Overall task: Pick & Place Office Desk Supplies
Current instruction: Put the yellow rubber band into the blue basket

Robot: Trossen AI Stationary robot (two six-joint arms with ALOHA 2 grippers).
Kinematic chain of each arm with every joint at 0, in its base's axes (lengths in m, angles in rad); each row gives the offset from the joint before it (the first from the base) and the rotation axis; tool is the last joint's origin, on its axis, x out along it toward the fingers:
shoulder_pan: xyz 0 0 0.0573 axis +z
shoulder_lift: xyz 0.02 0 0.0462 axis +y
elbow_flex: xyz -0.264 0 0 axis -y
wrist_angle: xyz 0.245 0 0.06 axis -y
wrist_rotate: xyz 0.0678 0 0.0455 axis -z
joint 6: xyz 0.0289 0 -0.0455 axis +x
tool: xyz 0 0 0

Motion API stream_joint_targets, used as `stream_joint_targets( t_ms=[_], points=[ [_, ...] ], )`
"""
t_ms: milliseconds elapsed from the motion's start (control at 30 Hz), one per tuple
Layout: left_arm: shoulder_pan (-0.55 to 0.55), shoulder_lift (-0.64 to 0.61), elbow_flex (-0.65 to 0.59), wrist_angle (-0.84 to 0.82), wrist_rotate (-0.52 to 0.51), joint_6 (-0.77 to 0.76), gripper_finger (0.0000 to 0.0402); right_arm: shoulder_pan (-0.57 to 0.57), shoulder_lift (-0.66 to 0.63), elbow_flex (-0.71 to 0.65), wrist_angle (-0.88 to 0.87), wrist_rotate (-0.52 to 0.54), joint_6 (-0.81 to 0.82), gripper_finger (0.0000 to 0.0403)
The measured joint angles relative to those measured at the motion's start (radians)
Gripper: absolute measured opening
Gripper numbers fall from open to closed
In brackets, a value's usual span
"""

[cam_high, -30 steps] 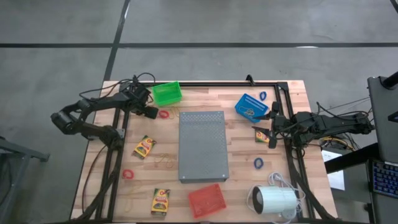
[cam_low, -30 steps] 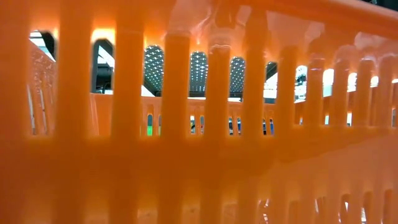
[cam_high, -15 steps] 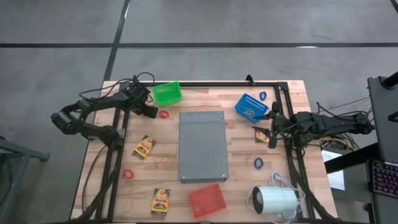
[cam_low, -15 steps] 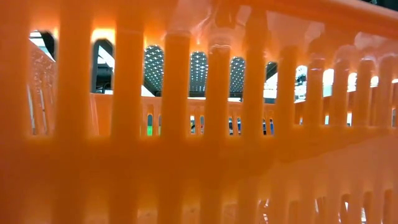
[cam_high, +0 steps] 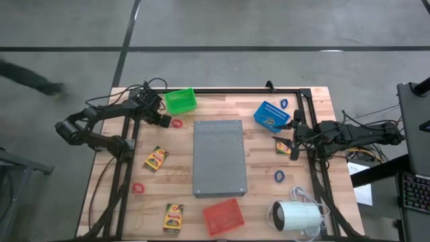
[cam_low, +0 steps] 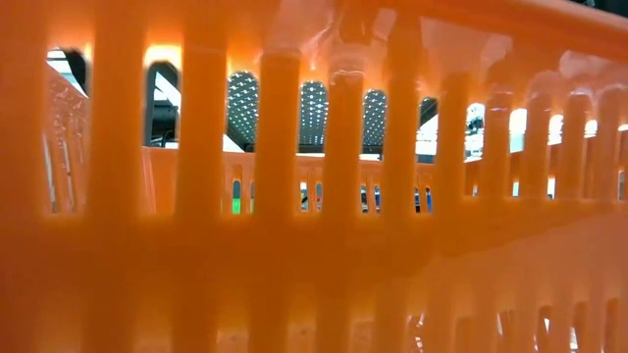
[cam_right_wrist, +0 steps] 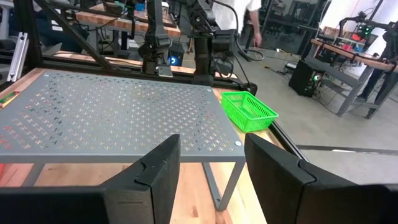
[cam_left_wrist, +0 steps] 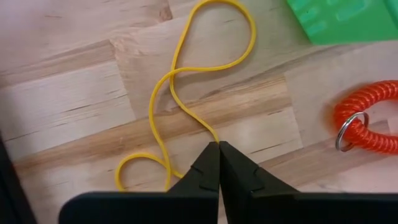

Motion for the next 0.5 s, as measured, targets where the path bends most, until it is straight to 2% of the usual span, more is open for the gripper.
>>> stream_joint_targets(
  t_ms=[233,500],
  points=[
    [0.0,-0.029,-0.004,-0.017,0.026,-0.025,0.0002,0.0,0.0,0.0,0.0,0.0,-0.001,0.0178],
    [-0.005,-0.165,-0.005,-0.064,0.057,-0.063,0.0002,0.0,0.0,0.0,0.0,0.0,-0.002,0.0178]
  ],
)
